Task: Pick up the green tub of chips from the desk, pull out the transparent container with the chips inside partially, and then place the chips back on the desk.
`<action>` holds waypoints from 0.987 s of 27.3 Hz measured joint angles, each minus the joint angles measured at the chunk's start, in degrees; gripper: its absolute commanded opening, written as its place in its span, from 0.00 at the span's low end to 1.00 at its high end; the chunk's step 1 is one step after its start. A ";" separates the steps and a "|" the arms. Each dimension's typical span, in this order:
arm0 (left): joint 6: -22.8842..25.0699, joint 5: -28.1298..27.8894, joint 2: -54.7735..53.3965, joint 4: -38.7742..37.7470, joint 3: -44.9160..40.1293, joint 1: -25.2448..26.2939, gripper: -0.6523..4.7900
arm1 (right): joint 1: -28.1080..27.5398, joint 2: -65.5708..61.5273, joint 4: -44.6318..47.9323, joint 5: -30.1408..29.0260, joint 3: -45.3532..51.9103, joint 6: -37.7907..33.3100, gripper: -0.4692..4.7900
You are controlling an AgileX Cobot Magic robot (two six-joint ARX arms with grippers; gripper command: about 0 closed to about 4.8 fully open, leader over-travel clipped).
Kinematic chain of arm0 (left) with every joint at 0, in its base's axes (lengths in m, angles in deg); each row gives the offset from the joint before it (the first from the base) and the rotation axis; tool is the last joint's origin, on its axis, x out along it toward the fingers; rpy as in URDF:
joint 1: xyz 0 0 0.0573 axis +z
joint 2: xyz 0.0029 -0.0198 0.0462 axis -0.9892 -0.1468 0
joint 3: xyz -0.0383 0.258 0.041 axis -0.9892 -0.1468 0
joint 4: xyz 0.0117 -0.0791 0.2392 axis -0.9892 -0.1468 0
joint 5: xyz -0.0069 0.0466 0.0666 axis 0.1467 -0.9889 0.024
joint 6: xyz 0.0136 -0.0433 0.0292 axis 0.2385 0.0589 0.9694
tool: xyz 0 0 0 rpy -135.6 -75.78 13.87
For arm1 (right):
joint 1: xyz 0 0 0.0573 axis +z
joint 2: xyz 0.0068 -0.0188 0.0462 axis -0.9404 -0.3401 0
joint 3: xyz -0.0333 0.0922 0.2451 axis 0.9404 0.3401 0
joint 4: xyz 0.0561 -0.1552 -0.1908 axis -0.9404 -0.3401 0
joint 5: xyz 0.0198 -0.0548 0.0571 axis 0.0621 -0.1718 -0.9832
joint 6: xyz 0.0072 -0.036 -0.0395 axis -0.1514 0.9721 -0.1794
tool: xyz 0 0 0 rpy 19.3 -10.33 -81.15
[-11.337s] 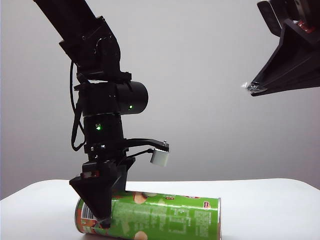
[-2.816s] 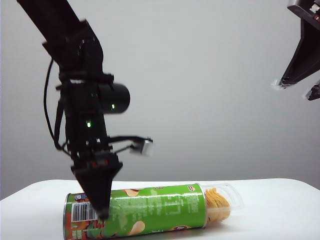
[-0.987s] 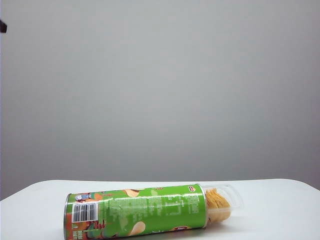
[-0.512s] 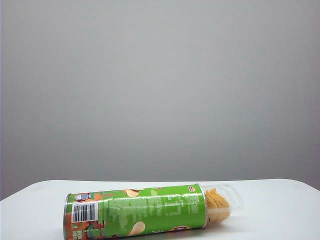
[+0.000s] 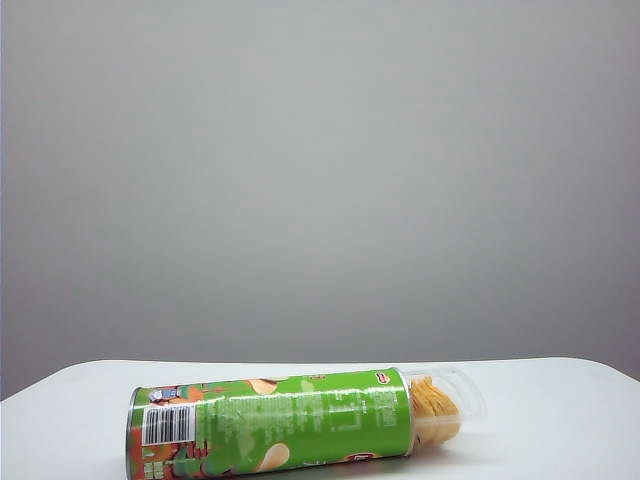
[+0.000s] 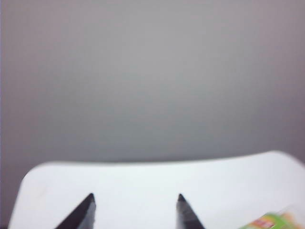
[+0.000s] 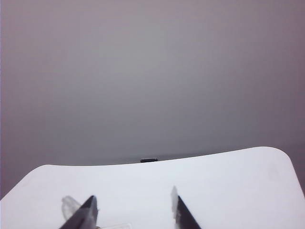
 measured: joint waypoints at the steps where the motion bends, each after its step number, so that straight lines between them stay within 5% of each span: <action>1: -0.04 -0.11 0.00 -3.30 0.00 2.45 0.47 | 0.00 0.00 -0.57 0.11 0.00 -0.02 0.30; 4: -0.04 3.69 -0.02 -6.19 -0.07 8.20 0.46 | 0.00 0.00 -3.74 0.13 0.00 0.02 0.28; 7: -0.13 8.66 0.00 -6.03 -0.17 12.85 0.45 | 0.00 0.00 -5.07 0.72 0.70 0.07 0.07; 9: -0.48 9.94 0.02 -7.06 -0.33 15.87 0.41 | 0.00 -0.02 -5.31 2.23 1.51 0.87 0.08; 13: -0.48 14.25 0.02 -8.59 -0.35 18.93 0.10 | 0.00 -0.04 -5.70 5.14 1.57 1.38 0.08; 27: 2.38 11.78 -0.17 -17.31 -0.26 18.97 0.14 | 0.02 -0.07 -11.47 11.63 1.57 4.11 0.13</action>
